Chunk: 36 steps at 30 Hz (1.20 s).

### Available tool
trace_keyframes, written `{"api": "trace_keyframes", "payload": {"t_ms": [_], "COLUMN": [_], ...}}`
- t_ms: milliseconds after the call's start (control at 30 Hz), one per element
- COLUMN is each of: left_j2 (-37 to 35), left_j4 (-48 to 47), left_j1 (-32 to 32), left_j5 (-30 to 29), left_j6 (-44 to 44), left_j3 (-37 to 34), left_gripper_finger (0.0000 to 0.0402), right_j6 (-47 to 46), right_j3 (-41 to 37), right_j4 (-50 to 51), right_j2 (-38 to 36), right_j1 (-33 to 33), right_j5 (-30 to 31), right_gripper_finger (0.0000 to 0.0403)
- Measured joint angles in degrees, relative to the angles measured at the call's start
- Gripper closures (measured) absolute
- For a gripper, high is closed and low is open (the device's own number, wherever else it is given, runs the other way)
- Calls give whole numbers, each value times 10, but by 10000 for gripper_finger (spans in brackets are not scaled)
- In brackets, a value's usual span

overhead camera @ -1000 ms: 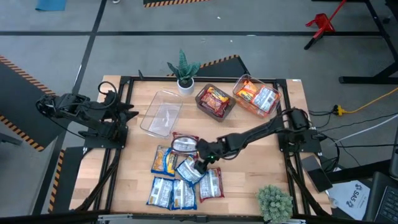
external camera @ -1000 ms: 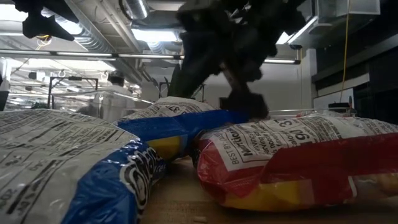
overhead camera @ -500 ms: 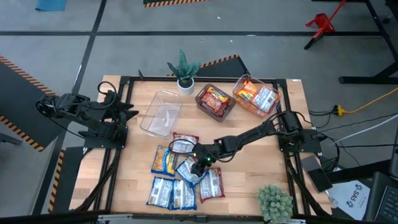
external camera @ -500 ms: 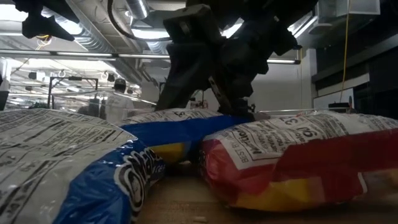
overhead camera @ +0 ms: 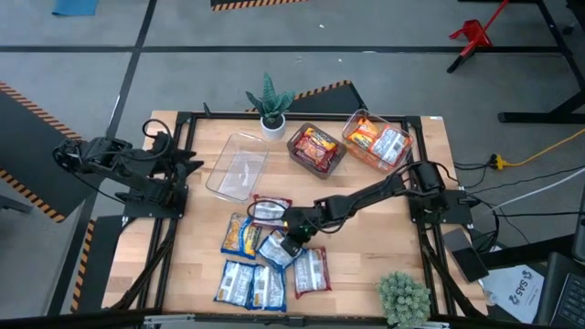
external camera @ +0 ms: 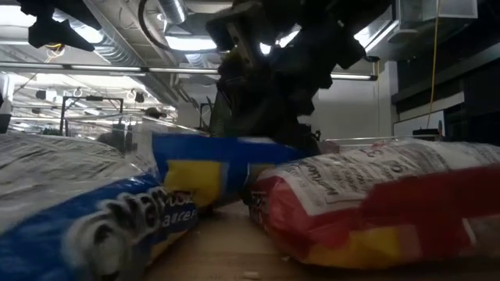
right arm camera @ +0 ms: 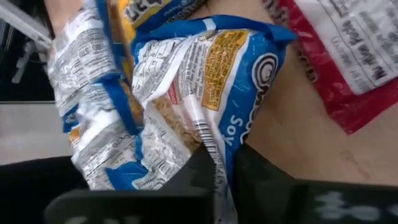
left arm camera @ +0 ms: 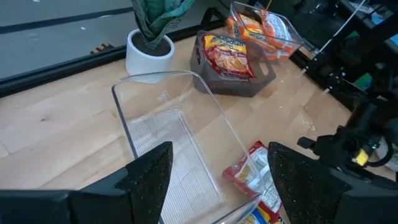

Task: Sort Maruchan noodles
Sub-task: Put the blue noodle pack into the left transparent bin

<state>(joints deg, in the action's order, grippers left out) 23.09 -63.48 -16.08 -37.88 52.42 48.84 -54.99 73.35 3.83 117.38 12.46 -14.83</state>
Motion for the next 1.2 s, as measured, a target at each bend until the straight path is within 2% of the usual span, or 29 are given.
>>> {"api": "trace_keyframes", "payload": {"t_ms": [233,433,567,733,867,1067,1200], "left_j2": [0,0,0,0,0,0,0], "left_j4": [0,-1,-2,-4,-4,-4,-4], "left_j1": [0,0,0,0,0,0,0], "left_j5": [-5,-5,-6,-7,-16,-21,-34], "left_j6": [0,-4,-5,-5,-5,-5,-5], "left_j3": [0,0,0,0,0,0,0], "left_gripper_finger": [143,143,143,143,143,143,143], "right_j6": [29,96,161,236,253,254,261], "right_j3": [50,136,225,311,322,317,317], "right_j4": [23,113,166,218,219,199,152], "right_j2": [-25,-54,-55,-50,-50,-25,11], "right_j1": [-19,-49,-80,-135,-183,-238,-254], "right_j5": [-47,-55,-13,78,138,133,94], "right_gripper_finger": [396,397,397,399,398,400,399]}}
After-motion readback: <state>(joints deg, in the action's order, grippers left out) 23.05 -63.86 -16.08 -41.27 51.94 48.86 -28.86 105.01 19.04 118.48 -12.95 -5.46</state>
